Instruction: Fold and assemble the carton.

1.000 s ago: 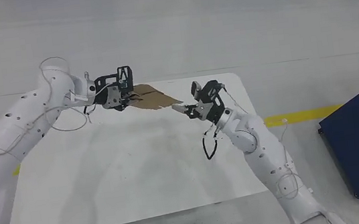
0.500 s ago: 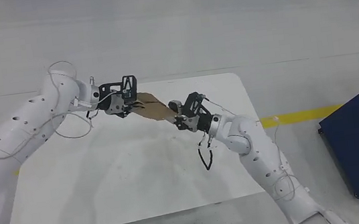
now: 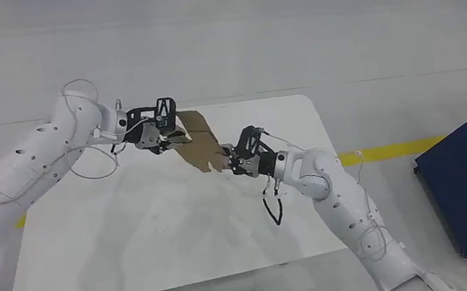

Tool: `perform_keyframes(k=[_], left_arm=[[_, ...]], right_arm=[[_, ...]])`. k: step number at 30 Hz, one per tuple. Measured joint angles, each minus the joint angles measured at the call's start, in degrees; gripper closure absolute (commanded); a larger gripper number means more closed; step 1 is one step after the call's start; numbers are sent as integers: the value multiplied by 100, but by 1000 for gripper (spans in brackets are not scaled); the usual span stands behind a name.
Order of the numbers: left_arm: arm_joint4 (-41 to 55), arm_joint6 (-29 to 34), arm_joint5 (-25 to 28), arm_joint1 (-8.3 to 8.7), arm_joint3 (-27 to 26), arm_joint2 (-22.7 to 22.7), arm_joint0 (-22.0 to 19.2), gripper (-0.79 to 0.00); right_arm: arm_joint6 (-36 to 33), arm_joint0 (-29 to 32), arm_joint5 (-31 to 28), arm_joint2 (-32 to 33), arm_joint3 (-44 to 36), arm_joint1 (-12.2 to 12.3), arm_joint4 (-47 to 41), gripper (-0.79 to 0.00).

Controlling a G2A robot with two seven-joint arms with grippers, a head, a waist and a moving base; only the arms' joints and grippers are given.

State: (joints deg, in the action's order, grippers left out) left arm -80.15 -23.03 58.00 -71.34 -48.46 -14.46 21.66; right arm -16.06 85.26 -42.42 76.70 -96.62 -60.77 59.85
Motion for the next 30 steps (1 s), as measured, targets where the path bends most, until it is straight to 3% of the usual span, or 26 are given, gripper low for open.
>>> perform_keyframes(k=[5, 8, 24, 30], left_arm=[[45, -105, 0, 7, 35, -3, -54, -234], [58, -115, 0, 4, 35, 21, -52, -9], [200, -173, 0, -40, 53, 319, -82, 0], [473, -165, 0, -53, 252, 241, -126, 0]], right_arm=[[20, 73, -59, 56, -68, 27, 36, 0], [40, 107, -71, 66, -109, 39, 81, 0], [302, 222, 69, 91, -238, 72, 228, 0], [347, 231, 87, 110, -251, 84, 198, 0]])
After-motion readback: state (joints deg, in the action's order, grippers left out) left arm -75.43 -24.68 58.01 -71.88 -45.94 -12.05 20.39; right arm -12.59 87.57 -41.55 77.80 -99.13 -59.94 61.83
